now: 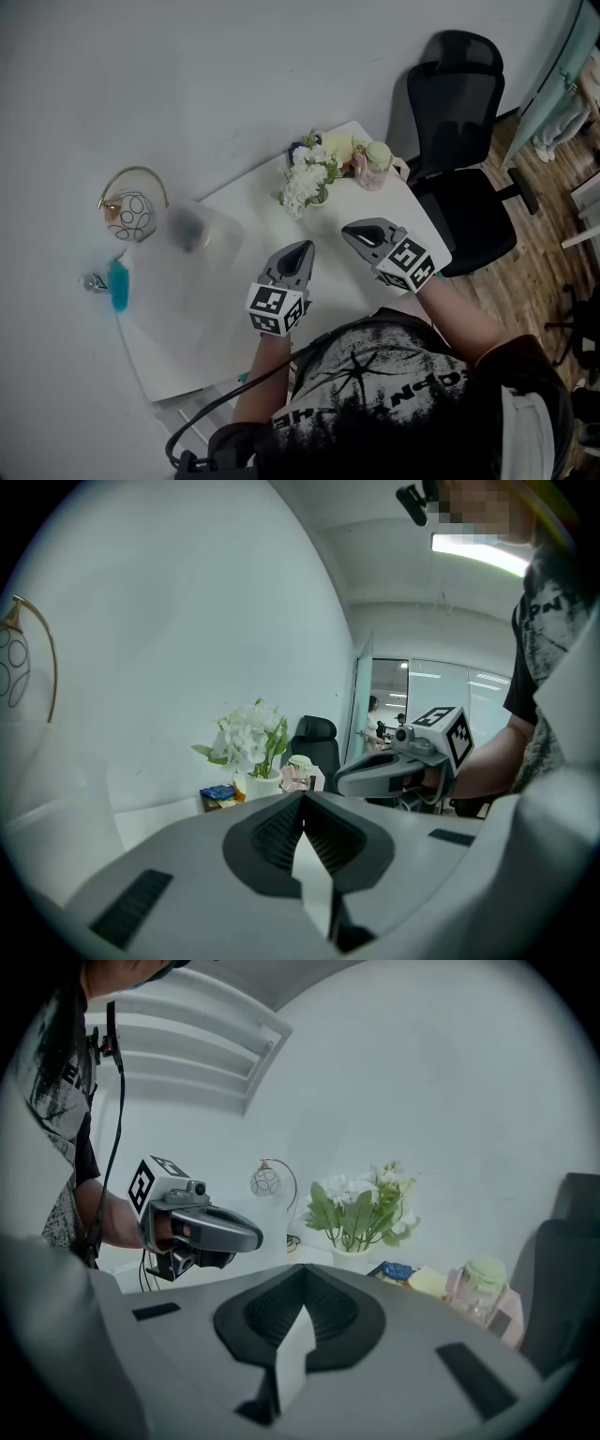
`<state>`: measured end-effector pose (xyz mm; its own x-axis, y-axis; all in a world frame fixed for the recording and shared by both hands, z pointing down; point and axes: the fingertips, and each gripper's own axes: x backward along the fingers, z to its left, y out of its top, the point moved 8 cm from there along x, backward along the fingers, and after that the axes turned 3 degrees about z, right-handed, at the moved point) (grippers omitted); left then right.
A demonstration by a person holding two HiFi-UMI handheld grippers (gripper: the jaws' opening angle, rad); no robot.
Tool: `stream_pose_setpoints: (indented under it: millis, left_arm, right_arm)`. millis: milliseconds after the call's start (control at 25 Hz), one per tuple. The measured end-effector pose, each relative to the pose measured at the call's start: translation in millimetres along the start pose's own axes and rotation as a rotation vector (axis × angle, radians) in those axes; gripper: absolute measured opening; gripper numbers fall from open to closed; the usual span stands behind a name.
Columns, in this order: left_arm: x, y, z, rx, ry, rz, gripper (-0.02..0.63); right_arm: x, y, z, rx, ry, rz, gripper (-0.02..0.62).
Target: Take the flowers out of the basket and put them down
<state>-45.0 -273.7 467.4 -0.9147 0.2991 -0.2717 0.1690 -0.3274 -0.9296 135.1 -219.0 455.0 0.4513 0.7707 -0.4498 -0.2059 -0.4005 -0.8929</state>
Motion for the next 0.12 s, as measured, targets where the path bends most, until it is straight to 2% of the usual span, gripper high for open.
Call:
stream_pose_setpoints:
  millis: [120]
  left_arm:
    - [-2.8,-1.4,-1.4,0.003,0.003,0.003,0.011]
  right_arm:
    - [-0.3,-1.6,-2.6,0.006,0.001,-0.009,0.015]
